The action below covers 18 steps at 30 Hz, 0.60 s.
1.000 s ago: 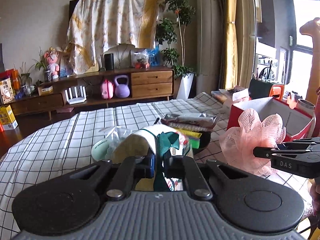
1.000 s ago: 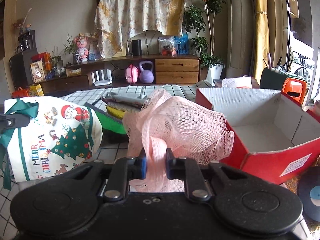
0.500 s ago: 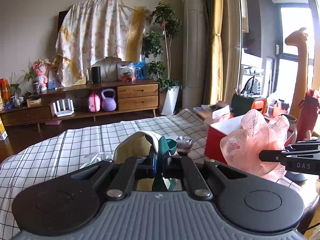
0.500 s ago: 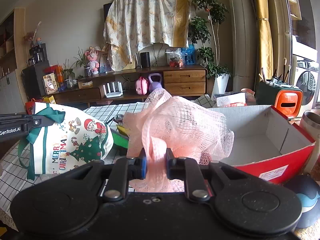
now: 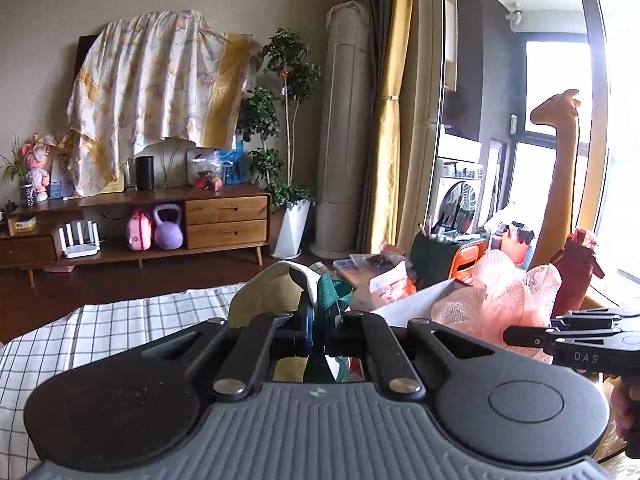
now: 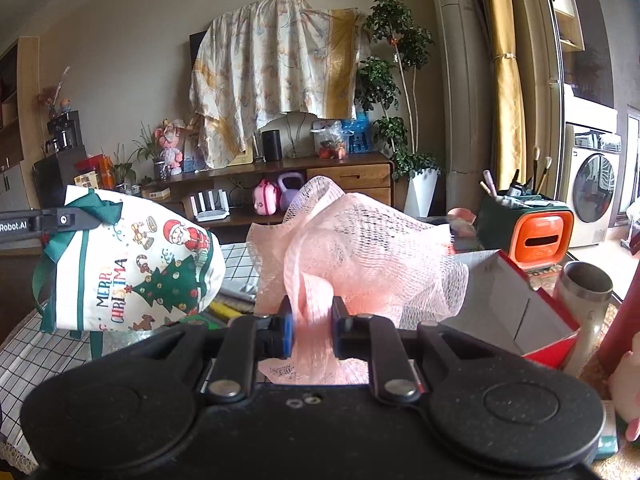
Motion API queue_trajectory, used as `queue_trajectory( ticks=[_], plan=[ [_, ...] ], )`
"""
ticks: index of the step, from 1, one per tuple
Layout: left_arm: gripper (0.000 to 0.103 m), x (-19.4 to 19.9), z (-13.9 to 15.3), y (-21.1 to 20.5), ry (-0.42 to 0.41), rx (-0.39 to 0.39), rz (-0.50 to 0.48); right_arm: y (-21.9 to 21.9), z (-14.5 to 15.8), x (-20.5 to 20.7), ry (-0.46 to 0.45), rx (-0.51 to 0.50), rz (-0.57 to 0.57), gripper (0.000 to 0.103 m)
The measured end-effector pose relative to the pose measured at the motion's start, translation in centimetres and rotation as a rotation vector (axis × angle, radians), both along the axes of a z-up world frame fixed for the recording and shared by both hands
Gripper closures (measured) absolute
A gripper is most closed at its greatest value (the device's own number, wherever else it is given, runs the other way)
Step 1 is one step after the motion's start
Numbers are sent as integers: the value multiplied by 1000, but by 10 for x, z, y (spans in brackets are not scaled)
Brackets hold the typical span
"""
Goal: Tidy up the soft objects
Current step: 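Carry the tote bag and pink puff into the red box and release both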
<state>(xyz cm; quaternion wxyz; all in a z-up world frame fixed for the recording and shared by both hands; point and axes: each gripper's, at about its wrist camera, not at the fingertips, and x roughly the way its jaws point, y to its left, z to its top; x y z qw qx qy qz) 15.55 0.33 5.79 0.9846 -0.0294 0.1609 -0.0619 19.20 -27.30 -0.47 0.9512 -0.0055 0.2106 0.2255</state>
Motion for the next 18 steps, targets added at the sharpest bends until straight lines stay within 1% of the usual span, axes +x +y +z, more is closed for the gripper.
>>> queue_trajectory(
  ticks=[6,9,15,18],
  plan=[
    [98,25,35,-13,-42,-33,-66,-25,5,23,10,19,-47,87],
    [98,40,47,-27,-58,-38,-111,-37,5,35,12,11,-72,87],
    [98,74,53,-67,-81,-47,-192,-61,-1,58,33,-5,-123,87],
    [98,94,51,-87,-73,-85,-235,-68,-7,70,50,-22,-148,87]
  ],
)
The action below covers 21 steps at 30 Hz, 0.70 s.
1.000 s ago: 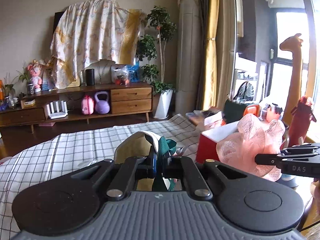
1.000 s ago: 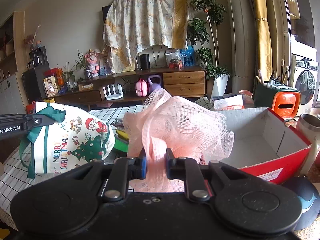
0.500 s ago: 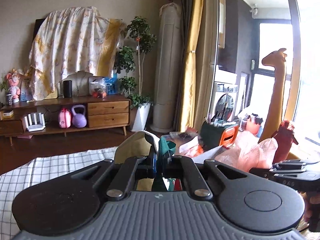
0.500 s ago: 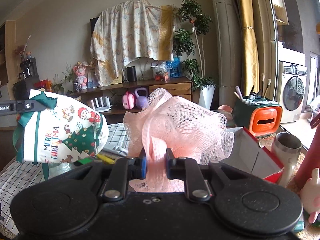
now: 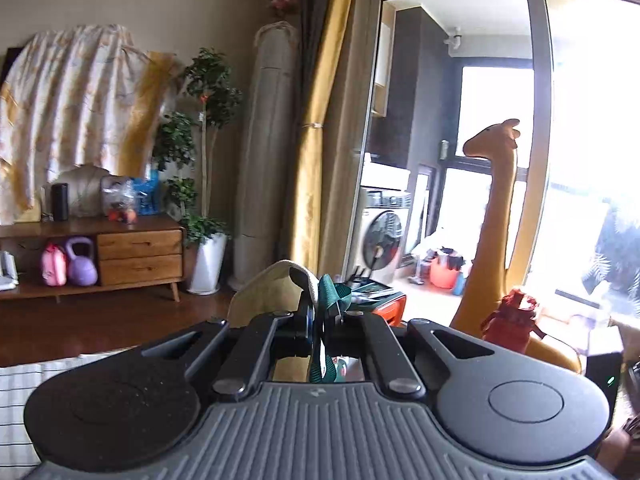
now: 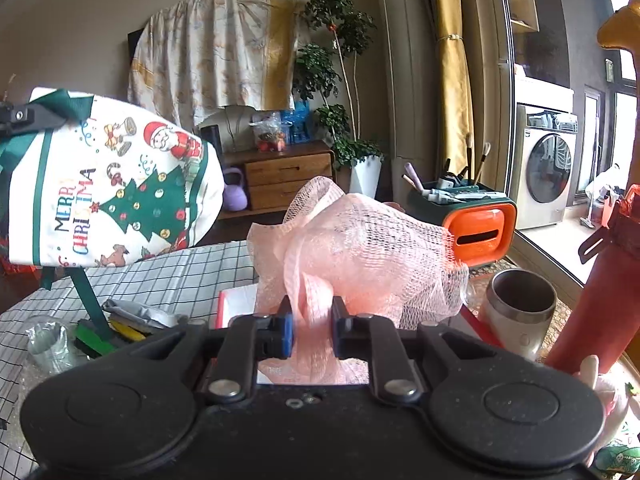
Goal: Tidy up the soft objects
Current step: 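Carry the tote bag and pink puff into the red box and release both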
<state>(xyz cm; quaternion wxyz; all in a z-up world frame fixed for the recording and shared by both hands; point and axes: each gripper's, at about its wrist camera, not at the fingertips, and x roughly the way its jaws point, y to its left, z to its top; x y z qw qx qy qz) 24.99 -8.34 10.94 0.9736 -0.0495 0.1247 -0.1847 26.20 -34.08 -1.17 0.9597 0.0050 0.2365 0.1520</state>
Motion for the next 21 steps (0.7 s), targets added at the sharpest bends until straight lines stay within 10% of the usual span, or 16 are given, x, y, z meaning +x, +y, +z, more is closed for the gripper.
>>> queue_trajectory(
  ticks=[21],
  plan=[
    [98,113,-87,-70,166,-151,-152,-32,-58,64,135,-49,-54,87]
  ],
)
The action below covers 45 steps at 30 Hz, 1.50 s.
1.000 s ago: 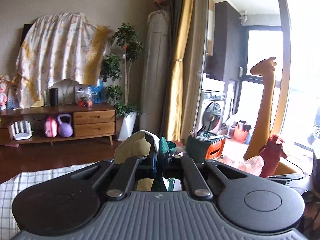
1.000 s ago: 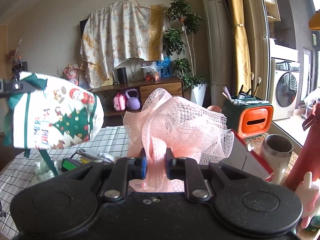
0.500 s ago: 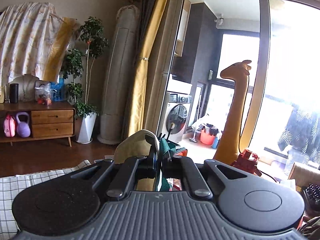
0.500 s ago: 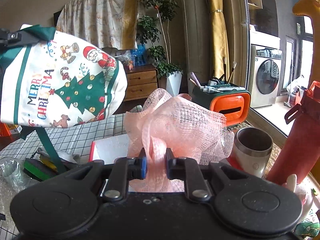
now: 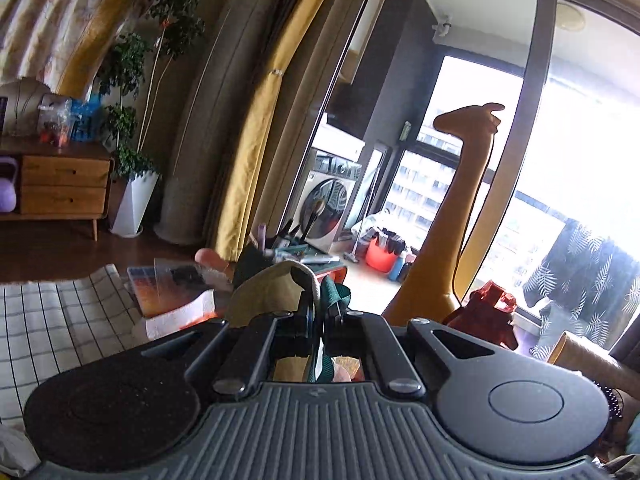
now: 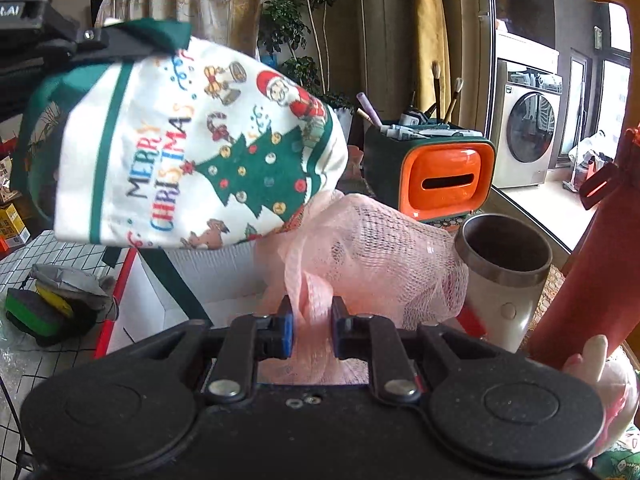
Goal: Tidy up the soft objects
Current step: 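Carry the tote bag and pink puff into the red box and release both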
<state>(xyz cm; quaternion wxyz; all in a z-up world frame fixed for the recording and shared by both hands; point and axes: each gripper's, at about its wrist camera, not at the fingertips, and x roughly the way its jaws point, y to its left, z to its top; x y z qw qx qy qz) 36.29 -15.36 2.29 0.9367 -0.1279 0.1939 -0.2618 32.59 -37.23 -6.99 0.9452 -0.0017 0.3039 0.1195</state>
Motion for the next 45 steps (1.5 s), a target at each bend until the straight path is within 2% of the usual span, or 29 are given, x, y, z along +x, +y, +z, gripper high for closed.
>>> queue_trajectory(
  ticks=[7,14,19,23,28,34,38,41,42,43,45],
  plan=[
    [98,35,-51,-1,171,43,3,4,-18,23,60,-8,45,87],
    [98,47,-84,-18,268,104,-37,6,-34,42,106,-40,51,86],
    [98,51,-98,-28,349,174,-53,5,-36,41,124,-51,76,76],
    [98,55,-108,-32,413,188,-64,7,-34,34,130,-64,106,70],
    [98,51,-111,-40,447,253,-80,10,-30,28,138,-101,127,46],
    [97,46,-108,-42,457,317,-46,1,-24,19,137,-86,107,39],
    [93,41,-104,-40,472,309,-30,-3,-18,14,128,-67,96,37],
    [79,35,-99,-39,457,326,-17,-5,-13,8,117,-51,92,34],
    [69,33,-97,-39,452,334,-14,-5,-11,7,114,-47,91,31],
    [52,30,-95,-38,443,337,-12,-5,-10,4,111,-44,90,29],
    [34,23,-90,-36,417,332,-3,-4,-6,0,102,-42,88,25]
  ],
)
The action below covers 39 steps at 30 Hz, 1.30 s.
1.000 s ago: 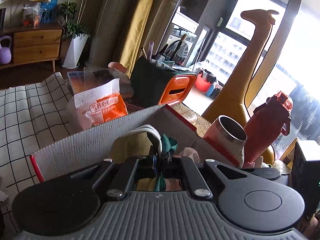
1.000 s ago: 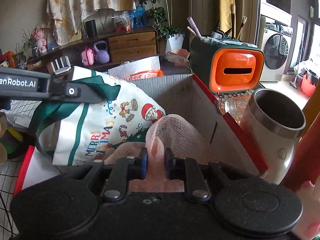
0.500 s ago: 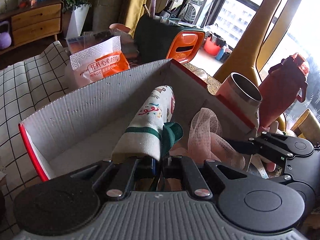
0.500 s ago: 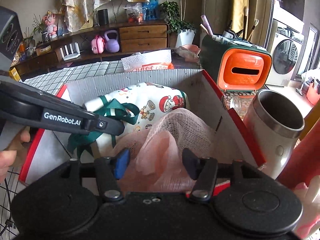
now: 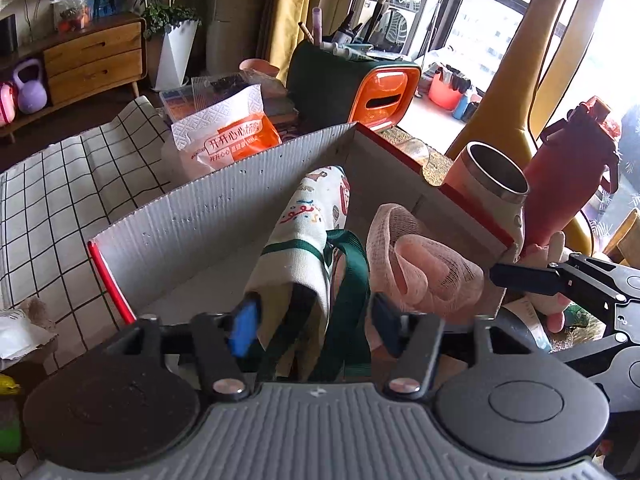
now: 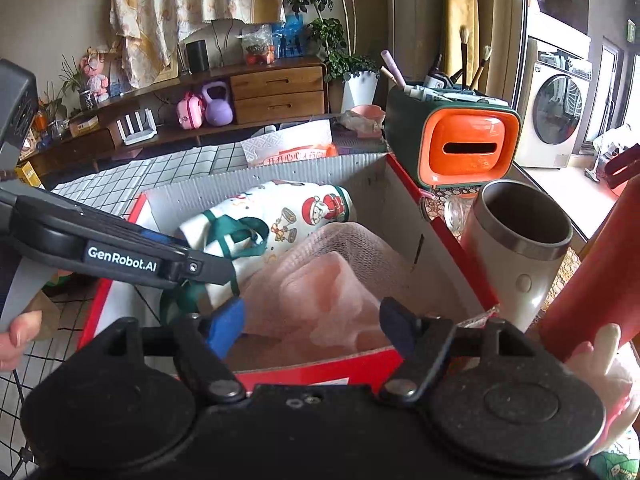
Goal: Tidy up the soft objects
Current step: 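Carry the tote bag and pink puff into the red box and release both, then withdraw both tools from the box and move toward the tissue and bubble wrap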
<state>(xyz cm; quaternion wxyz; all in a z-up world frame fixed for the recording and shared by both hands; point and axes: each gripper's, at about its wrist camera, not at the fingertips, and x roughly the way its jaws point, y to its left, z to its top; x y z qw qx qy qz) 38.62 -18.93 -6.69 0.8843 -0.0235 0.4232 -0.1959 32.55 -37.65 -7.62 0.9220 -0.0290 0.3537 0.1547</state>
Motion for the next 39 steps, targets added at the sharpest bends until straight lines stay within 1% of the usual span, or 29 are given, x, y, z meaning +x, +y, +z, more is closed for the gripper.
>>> queue_trajectory(
  ticks=[1,5,10,16,20,23,26,29,30,32,36,38,39],
  plan=[
    [34,-4,3,2,-12,-4,2,1,2,-2,-6,1,0,22],
    [34,-18,14,7,-32,-6,2,2,11,-14,-25,6,-4,17],
    [34,-45,30,14,-92,16,-14,2,24,-32,-49,38,-11,7],
    [34,-81,52,29,-146,-4,-19,12,43,-55,-97,57,1,1],
    [30,-107,64,42,-181,-2,-14,19,53,-74,-129,74,14,0],
    [30,-125,72,54,-196,-24,-16,27,60,-89,-150,89,25,0],
    [29,-142,78,65,-212,-24,-2,33,65,-101,-166,105,38,0],
    [22,-161,85,77,-239,-28,11,41,69,-112,-175,116,44,0],
    [20,-167,87,82,-244,-37,19,45,70,-116,-177,119,48,0],
    [20,-178,89,91,-250,-49,36,51,72,-122,-185,122,54,0],
    [20,-202,92,113,-269,-45,89,63,76,-138,-202,159,80,0],
    [20,-213,92,123,-278,-48,115,71,75,-146,-222,158,92,0],
    [18,-217,92,127,-280,-45,128,76,75,-151,-231,155,100,0]
  ],
)
